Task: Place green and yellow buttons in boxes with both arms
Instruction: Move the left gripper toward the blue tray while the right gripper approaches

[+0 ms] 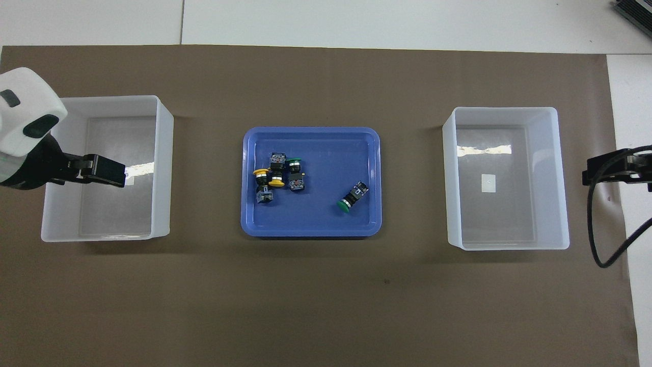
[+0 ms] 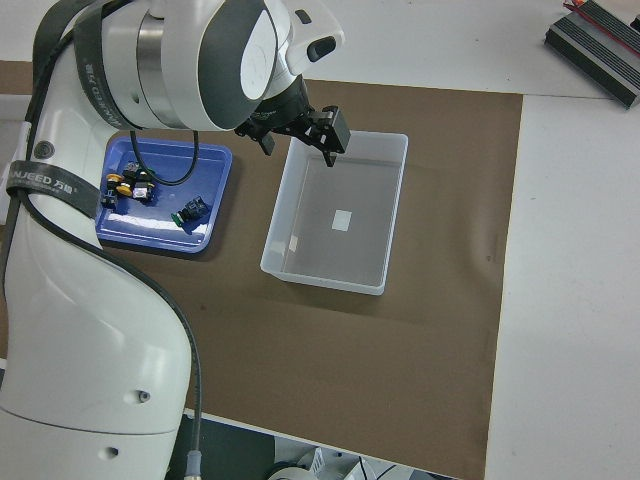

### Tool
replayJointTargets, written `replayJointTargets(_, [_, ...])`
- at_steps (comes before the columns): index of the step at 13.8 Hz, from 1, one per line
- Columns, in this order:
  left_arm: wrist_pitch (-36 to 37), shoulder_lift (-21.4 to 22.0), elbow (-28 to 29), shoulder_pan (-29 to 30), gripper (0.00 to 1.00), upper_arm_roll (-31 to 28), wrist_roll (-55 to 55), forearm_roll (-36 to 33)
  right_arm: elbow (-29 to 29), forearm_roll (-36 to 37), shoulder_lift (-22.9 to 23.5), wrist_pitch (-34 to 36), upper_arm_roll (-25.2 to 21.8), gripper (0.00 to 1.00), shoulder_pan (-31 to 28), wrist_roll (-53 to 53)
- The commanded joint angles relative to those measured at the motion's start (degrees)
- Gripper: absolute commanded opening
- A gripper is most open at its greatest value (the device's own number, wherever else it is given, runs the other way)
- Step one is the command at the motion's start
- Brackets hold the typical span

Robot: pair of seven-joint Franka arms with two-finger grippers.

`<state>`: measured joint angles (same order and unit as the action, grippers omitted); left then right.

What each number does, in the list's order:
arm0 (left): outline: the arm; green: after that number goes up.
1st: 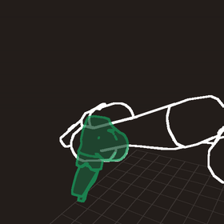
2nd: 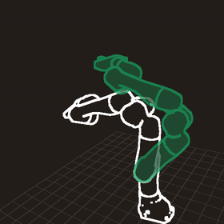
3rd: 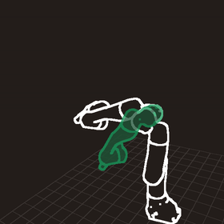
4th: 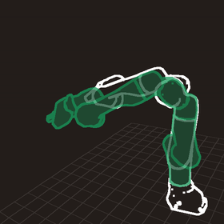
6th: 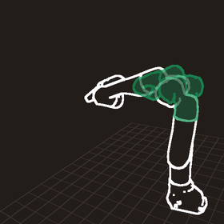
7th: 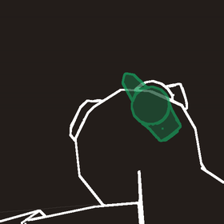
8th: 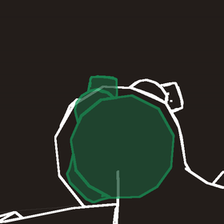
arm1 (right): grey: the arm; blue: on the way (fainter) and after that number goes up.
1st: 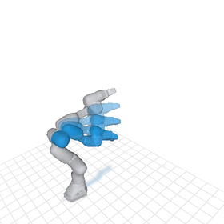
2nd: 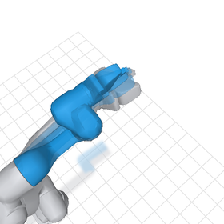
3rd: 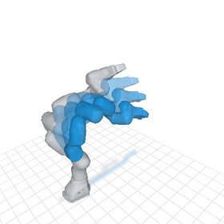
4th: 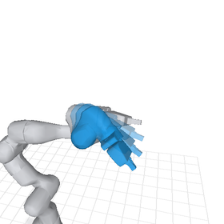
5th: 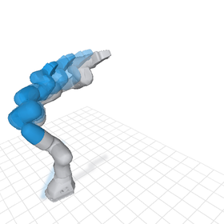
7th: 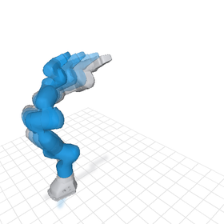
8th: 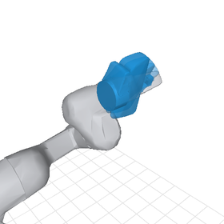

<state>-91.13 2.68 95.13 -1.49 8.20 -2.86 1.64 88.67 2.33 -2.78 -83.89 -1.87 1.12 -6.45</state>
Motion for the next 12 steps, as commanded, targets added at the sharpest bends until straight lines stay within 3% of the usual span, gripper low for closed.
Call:
replayJointTargets(1, [-8.2, -0.2, 6.4, -3.0, 1.00, -0.3, -3.4, 0.5, -0.3, -1.1, -0.3, 0.0, 0.3, 1.00, -0.4, -1.1])
replayJointTargets(6, [-23.2, -7.4, 10.8, -8.7, 1.00, -0.3, -16.3, 0.5, 0.5, -1.1, -0.7, 0.0, 0.3, 1.00, -0.3, -1.1])
replayJointTargets(8, [-32.6, -8.1, 15.3, -9.3, 1.00, -0.2, -19.4, 0.6, 1.1, -0.8, -0.9, -0.3, 0.3, 1.00, 0.1, -1.7])
replayJointTargets(10, [-39.0, -8.8, 18.2, -9.3, 1.00, -0.2, -21.0, 0.7, 2.6, -0.7, -0.7, -2.4, 0.5, 1.00, 0.6, -5.8])
replayJointTargets(12, [-43.1, -12.7, 18.1, -11.2, 1.00, -0.2, -26.6, 0.9, 4.2, -0.7, 0.1, -6.2, 0.7, 1.00, 2.5, -9.3])
